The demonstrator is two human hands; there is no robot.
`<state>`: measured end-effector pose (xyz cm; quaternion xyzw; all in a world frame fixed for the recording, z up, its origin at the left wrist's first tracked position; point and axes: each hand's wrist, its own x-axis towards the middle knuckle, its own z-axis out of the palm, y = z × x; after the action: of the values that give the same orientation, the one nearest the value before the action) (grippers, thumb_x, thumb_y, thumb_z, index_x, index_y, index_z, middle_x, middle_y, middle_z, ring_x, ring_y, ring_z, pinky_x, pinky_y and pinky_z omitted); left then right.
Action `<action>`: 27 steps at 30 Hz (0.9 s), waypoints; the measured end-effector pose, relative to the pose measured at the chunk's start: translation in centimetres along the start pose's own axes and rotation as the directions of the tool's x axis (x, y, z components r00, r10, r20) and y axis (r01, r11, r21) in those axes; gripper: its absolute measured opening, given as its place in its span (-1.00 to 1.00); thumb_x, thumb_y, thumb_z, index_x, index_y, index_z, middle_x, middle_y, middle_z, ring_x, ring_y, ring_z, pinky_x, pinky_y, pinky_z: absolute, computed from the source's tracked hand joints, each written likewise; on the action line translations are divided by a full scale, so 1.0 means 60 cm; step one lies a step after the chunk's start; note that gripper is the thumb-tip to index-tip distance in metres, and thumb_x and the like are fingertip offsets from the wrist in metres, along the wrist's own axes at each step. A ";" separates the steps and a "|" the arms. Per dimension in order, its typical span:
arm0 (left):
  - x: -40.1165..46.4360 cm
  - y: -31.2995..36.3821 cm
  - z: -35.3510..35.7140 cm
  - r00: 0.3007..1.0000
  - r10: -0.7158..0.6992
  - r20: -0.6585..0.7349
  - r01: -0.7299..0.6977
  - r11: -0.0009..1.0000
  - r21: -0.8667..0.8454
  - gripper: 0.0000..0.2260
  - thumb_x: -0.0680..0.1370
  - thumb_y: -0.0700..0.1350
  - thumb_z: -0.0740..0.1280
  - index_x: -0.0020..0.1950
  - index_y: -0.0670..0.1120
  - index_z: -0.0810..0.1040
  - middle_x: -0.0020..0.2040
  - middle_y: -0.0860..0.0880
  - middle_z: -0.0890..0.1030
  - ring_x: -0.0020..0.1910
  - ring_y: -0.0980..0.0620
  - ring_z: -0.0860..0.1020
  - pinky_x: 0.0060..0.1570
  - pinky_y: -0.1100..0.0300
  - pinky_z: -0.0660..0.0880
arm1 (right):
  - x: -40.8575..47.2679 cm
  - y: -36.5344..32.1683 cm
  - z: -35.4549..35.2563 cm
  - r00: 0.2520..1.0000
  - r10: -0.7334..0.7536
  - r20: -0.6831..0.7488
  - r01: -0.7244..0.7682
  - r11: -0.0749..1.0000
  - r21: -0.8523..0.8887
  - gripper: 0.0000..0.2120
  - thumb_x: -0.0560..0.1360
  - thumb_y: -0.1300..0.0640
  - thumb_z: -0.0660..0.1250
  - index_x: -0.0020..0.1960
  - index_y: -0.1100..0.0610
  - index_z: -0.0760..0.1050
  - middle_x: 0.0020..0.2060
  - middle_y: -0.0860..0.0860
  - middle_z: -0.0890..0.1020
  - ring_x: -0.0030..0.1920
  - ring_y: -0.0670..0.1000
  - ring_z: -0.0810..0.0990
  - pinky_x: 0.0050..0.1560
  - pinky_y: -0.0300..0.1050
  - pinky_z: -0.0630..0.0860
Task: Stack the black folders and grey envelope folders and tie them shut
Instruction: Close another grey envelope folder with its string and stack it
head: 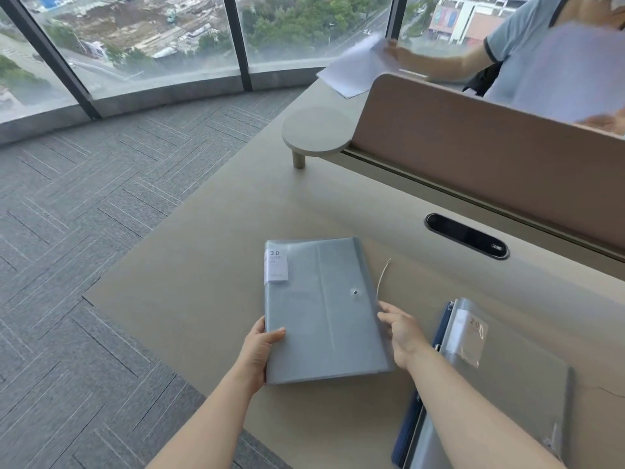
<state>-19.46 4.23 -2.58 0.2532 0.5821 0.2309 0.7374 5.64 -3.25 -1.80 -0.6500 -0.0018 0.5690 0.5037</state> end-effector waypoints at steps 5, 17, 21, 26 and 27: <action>0.009 -0.009 -0.004 0.997 0.030 -0.065 -0.024 0.995 0.094 -0.67 0.50 -0.33 0.34 0.24 -0.11 0.53 0.10 -0.18 0.68 -0.04 -0.20 0.66 0.00 -0.06 0.60 | 0.015 0.002 -0.001 0.995 0.014 -0.099 -0.002 0.993 0.116 -0.67 0.56 0.36 0.19 0.23 0.06 0.47 -0.16 0.06 0.62 -0.27 0.00 0.54 -0.29 -0.10 0.46; -0.002 -0.015 0.019 0.912 0.338 -0.231 -0.051 0.653 0.756 -0.34 0.41 0.04 0.43 0.45 0.01 0.26 0.21 -0.03 0.52 0.14 -0.09 0.56 0.03 0.05 0.49 | 0.039 0.006 -0.006 0.941 -0.094 -0.325 0.033 0.982 -0.187 -0.85 0.59 0.24 0.21 -0.04 0.26 0.54 -0.36 0.09 0.54 -0.45 0.02 0.47 -0.53 -0.22 0.47; 0.000 -0.019 0.029 0.870 0.439 -0.224 0.036 0.397 0.917 -0.24 0.44 0.09 0.41 0.55 0.01 0.14 0.37 -0.12 0.35 0.33 -0.15 0.37 0.20 -0.02 0.42 | 0.037 -0.008 -0.013 0.928 -0.164 -0.334 0.008 0.906 -0.422 -0.69 0.57 0.07 0.17 -0.20 0.19 0.59 -0.42 0.06 0.52 -0.44 0.10 0.47 -0.26 0.00 0.49; 0.014 -0.015 0.051 0.875 0.481 0.056 -0.065 0.004 0.998 -0.30 0.51 0.12 0.35 0.58 0.09 0.12 0.61 -0.05 0.06 0.58 -0.08 0.02 0.50 0.03 0.07 | 0.041 -0.026 -0.003 0.936 -0.210 -0.284 0.026 0.843 -0.537 -0.80 0.47 0.21 0.21 -0.28 0.16 0.55 -0.37 0.04 0.63 -0.47 0.08 0.50 -0.19 0.06 0.56; 0.017 -0.013 0.059 0.881 0.454 0.133 -0.117 -0.064 0.991 -0.31 0.51 0.12 0.34 0.58 0.10 0.12 0.63 -0.03 0.03 0.60 -0.08 -0.02 0.52 0.03 0.01 | 0.042 -0.028 0.001 0.935 -0.224 -0.276 0.038 0.837 -0.547 -0.81 0.46 0.22 0.21 -0.28 0.17 0.54 -0.37 0.04 0.65 -0.47 0.07 0.50 -0.18 0.07 0.59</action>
<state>-15.73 3.94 -3.15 0.7806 0.5886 -0.0640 0.2005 7.43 -0.94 -2.53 -0.8479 -0.1205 0.3930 0.3348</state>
